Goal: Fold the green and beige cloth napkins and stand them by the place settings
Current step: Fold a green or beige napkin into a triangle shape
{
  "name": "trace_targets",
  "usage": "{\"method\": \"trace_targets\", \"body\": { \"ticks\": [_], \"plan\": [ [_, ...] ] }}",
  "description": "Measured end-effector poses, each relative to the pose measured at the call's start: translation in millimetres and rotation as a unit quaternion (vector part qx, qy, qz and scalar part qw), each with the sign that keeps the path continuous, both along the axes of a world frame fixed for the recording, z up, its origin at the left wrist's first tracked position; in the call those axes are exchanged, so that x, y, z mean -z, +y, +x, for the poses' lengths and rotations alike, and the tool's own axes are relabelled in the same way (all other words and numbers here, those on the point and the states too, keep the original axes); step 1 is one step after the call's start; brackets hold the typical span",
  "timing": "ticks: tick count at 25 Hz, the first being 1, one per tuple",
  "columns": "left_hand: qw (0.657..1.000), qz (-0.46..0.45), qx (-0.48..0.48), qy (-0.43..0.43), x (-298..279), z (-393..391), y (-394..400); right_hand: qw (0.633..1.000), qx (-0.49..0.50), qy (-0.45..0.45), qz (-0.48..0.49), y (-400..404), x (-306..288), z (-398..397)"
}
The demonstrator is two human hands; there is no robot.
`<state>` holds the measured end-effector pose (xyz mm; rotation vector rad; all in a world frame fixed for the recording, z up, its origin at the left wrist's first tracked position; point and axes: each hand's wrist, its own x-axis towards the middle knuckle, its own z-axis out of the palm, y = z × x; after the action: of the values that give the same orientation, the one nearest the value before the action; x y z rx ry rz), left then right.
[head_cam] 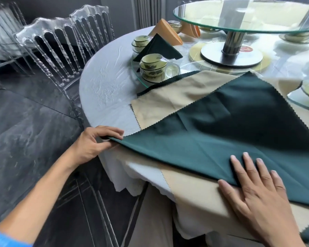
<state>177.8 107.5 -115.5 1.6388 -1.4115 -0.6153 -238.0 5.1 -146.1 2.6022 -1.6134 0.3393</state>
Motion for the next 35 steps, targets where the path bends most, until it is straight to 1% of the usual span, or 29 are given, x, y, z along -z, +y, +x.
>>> {"method": "trace_targets", "body": {
  "ticks": [2, 4, 6, 8, 10, 12, 14, 17, 19, 21, 23, 25, 26, 28, 30, 32, 33, 34, 35],
  "plan": [
    [0.993, -0.032, 0.007, 0.116, -10, -2, -3, 0.999, -0.045, -0.012, -0.011, 6, -5, 4],
    [0.982, -0.075, 0.016, 0.172, -27, -12, -13, 0.996, -0.077, -0.037, -0.029, 17, -12, 19],
    [0.969, -0.116, 0.028, 0.218, -48, -23, -28, 0.995, -0.083, -0.045, -0.038, 22, -20, 41],
    [0.956, -0.144, 0.066, 0.247, -70, -37, -47, 0.997, -0.053, -0.044, -0.038, 20, -28, 60],
    [0.952, -0.170, 0.078, 0.244, -87, -50, -64, 0.997, -0.034, -0.070, -0.029, 19, -34, 68],
    [0.954, -0.184, 0.075, 0.225, -102, -63, -79, 0.988, -0.039, -0.147, 0.001, 31, -36, 62],
    [0.959, -0.176, 0.067, 0.212, -115, -78, -91, 0.971, -0.059, -0.219, 0.071, 51, -41, 50],
    [0.975, -0.112, 0.061, 0.180, -118, -105, -113, 0.942, -0.042, -0.282, 0.177, 70, -39, 32],
    [0.989, -0.058, 0.039, 0.132, -104, -120, -132, 0.931, -0.021, -0.307, 0.195, 75, -41, 29],
    [0.995, -0.012, 0.014, 0.093, -86, -134, -148, 0.940, -0.004, -0.293, 0.172, 76, -42, 29],
    [0.997, 0.024, 0.004, 0.075, -67, -139, -161, 0.953, 0.017, -0.261, 0.155, 74, -45, 27],
    [0.998, 0.047, -0.008, 0.050, -51, -141, -170, 0.963, 0.034, -0.219, 0.152, 69, -47, 26],
    [0.998, 0.047, -0.019, 0.026, -45, -143, -172, 0.964, 0.038, -0.212, 0.152, 67, -47, 25],
    [0.998, 0.030, -0.042, -0.032, -40, -148, -173, 0.963, 0.038, -0.217, 0.154, 64, -46, 27],
    [0.993, 0.026, -0.043, -0.111, -40, -154, -171, 0.962, 0.038, -0.225, 0.150, 63, -45, 29],
    [0.981, 0.054, -0.037, -0.182, -42, -156, -171, 0.962, 0.039, -0.235, 0.136, 64, -42, 30],
    [0.976, 0.074, -0.038, -0.202, -43, -156, -172, 0.962, 0.039, -0.240, 0.127, 64, -41, 30],
    [0.975, 0.090, -0.039, -0.201, -43, -156, -172, 0.962, 0.039, -0.243, 0.120, 64, -40, 31],
    [0.981, 0.101, -0.033, -0.162, -44, -155, -172, 0.962, 0.039, -0.245, 0.118, 64, -40, 31]
  ]
}}
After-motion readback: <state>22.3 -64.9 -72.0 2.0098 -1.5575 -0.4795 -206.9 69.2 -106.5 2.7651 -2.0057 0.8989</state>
